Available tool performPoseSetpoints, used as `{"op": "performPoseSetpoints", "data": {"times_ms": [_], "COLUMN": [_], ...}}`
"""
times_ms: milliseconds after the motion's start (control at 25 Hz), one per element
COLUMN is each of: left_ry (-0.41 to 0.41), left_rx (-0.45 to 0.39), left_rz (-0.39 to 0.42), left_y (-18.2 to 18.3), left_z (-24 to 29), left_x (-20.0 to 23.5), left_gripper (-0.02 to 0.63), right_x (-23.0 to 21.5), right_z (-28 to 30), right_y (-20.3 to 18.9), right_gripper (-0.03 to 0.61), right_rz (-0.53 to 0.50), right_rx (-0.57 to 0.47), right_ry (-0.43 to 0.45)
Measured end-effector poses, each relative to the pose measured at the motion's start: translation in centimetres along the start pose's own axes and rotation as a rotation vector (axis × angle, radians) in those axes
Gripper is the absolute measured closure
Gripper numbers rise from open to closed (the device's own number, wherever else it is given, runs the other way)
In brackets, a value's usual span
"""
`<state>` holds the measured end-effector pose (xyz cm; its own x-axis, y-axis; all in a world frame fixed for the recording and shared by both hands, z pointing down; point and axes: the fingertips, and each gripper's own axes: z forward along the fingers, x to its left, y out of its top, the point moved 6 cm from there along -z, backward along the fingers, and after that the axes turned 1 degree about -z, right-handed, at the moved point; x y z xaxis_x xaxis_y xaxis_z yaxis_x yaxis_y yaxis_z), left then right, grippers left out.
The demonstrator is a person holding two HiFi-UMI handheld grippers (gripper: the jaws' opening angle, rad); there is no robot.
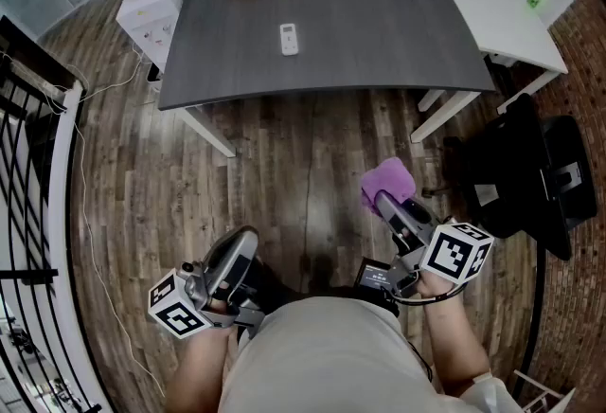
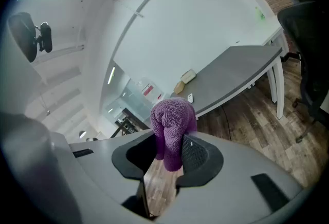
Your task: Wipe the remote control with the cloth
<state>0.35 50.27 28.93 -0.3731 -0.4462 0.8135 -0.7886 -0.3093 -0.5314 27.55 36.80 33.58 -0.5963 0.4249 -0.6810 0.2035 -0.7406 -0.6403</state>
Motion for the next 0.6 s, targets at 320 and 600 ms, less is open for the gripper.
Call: {"op": "performPoseSetpoints", "data": {"times_ms": [320, 600], "left_ry": [0.021, 0.023], "left_rx": [0.009, 0.024], "left_rz": [-0.012, -0.038], "left_y": [1.6, 6.8], "left_z": [2.0, 4.7], "left_x": [2.7, 9.3], "left_gripper": [0.611, 0.611], "right_x": [-0.8, -0.8], "right_z": [2.9, 8.9], "right_y": [1.3, 3.9], "right_gripper": [0.46, 0.46], "right_rz": [0.001, -0.001], "right_rx": [0.032, 0.018], "right_ry": [-0.005, -0.056]}}
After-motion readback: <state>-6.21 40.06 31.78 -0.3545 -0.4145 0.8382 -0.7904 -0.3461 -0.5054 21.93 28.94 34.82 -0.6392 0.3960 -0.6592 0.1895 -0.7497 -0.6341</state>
